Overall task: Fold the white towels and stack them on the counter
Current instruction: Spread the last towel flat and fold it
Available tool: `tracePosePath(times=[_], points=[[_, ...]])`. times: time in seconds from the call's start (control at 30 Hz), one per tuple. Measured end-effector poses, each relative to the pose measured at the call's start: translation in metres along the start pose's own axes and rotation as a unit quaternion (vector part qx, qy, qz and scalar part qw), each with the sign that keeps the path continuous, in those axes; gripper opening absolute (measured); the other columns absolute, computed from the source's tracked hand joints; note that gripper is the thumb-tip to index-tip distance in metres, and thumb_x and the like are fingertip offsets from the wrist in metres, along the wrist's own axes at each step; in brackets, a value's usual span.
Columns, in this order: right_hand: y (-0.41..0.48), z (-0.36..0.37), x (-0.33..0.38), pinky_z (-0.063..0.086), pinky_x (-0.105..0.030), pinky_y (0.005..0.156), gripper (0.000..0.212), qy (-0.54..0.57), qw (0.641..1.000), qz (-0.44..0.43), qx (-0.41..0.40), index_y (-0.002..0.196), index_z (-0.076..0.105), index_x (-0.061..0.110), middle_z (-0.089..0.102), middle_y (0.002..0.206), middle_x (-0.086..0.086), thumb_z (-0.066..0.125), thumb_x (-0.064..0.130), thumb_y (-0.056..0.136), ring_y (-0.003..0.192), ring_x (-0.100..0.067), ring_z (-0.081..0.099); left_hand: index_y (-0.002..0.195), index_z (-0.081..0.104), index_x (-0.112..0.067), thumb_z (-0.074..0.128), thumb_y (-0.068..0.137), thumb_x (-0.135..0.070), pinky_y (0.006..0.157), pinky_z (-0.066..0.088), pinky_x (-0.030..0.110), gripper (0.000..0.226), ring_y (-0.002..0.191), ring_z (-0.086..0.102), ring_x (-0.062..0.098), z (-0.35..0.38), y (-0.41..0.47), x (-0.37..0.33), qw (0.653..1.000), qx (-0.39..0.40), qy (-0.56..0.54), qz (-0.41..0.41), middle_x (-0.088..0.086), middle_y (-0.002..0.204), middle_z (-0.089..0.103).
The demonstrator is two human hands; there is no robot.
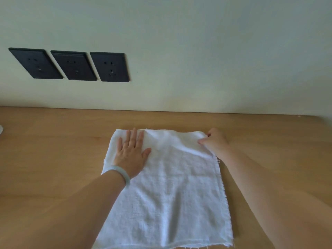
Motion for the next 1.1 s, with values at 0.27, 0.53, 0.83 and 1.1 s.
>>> tracePosePath(times=[0.27,0.53,0.83,1.1], points=[[-0.003,0.002,-0.011,0.030,-0.015,0.053,0.021,-0.061,0.982,-0.164,-0.078,0.075,0.056,0.017,0.053,0.077,0.005,0.069,0.003,0.081,0.066,-0.009,0.048,0.154,-0.016,-0.028,-0.008,0.087,-0.062,0.121,-0.013,0.040,0.075,0.148,-0.022,0.015,0.011,-0.002,0.004,0.998,-0.062,-0.019,-0.002,-0.003,0.162,-0.018],[-0.016,0.003,-0.021,0.030,-0.013,0.048,0.025,-0.038,0.981,-0.165,-0.090,0.088,0.067,0.018,0.062,0.076,0.010,0.048,0.004,0.094,0.057,-0.002,0.048,0.152,-0.020,-0.028,-0.011,0.086,-0.060,0.120,-0.016,0.038,0.074,0.146,-0.026,0.012,0.010,-0.003,0.004,0.997,-0.072,-0.015,-0.003,-0.005,0.160,-0.023],[0.016,0.003,0.003,0.041,-0.021,0.057,0.011,-0.076,0.994,-0.078,0.005,0.083,0.062,0.014,0.061,0.081,0.002,0.064,0.021,0.090,0.074,-0.013,0.056,0.152,-0.018,-0.030,-0.009,0.088,-0.060,0.120,-0.014,0.039,0.072,0.146,-0.025,0.011,0.013,-0.002,0.005,0.996,-0.087,-0.018,0.001,-0.006,0.161,-0.022],[0.030,-0.014,-0.014,0.039,-0.033,0.062,0.017,-0.038,0.997,-0.047,-0.037,0.078,0.049,0.011,0.053,0.077,-0.007,0.060,0.011,0.091,0.068,-0.019,0.047,0.156,-0.003,-0.030,-0.001,0.093,-0.065,0.121,-0.007,0.045,0.072,0.150,-0.013,0.015,0.012,-0.009,0.029,0.994,-0.110,0.013,0.000,0.000,0.163,-0.007]])
Point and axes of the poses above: each hand's wrist, its own y-axis towards the middle knuckle, its own z-axis out of the palm, x = y × z, the point moved 3 cm from there along y, towards the middle knuckle
